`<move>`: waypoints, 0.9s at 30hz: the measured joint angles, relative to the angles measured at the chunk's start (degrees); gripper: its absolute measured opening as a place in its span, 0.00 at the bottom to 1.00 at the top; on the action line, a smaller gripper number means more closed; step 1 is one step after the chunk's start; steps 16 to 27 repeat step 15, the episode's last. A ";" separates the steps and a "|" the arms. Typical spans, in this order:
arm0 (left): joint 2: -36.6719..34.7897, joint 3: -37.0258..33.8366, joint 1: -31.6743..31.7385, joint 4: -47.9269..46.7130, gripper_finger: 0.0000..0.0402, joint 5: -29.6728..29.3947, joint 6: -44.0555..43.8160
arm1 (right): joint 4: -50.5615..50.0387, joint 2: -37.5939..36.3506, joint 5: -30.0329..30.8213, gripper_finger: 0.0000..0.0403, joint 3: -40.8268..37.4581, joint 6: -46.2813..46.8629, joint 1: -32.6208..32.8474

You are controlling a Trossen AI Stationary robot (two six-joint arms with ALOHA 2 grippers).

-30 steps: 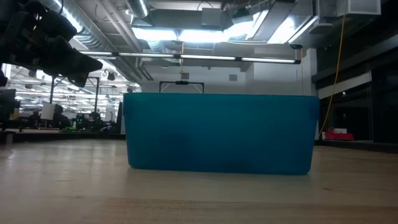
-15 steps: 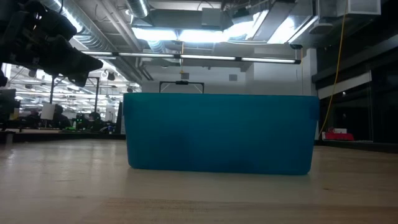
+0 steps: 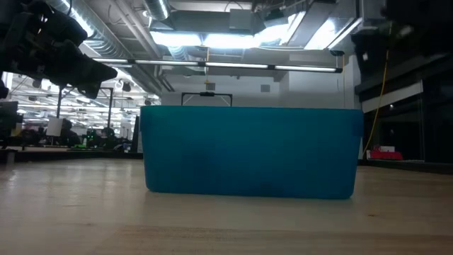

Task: Pick & Place Office items
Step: Return to Home Position

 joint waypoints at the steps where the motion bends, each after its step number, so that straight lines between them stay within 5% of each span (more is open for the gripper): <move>1: 0.00 0.00 0.00 -0.02 0.02 0.02 0.00 | 1.33 -1.24 0.73 0.66 -2.04 -0.24 0.00; 8: 0.00 0.00 0.00 -0.02 0.02 0.02 0.00 | 9.54 -5.58 1.14 0.66 -11.12 -1.76 -0.02; 15: 0.00 0.00 0.00 -0.02 0.03 0.02 0.00 | 7.74 -6.97 1.28 0.66 -11.03 -10.19 -1.32; 27: 0.00 0.00 0.00 -0.02 0.03 0.02 0.00 | 7.74 -6.97 1.28 0.66 -11.03 -10.19 -1.32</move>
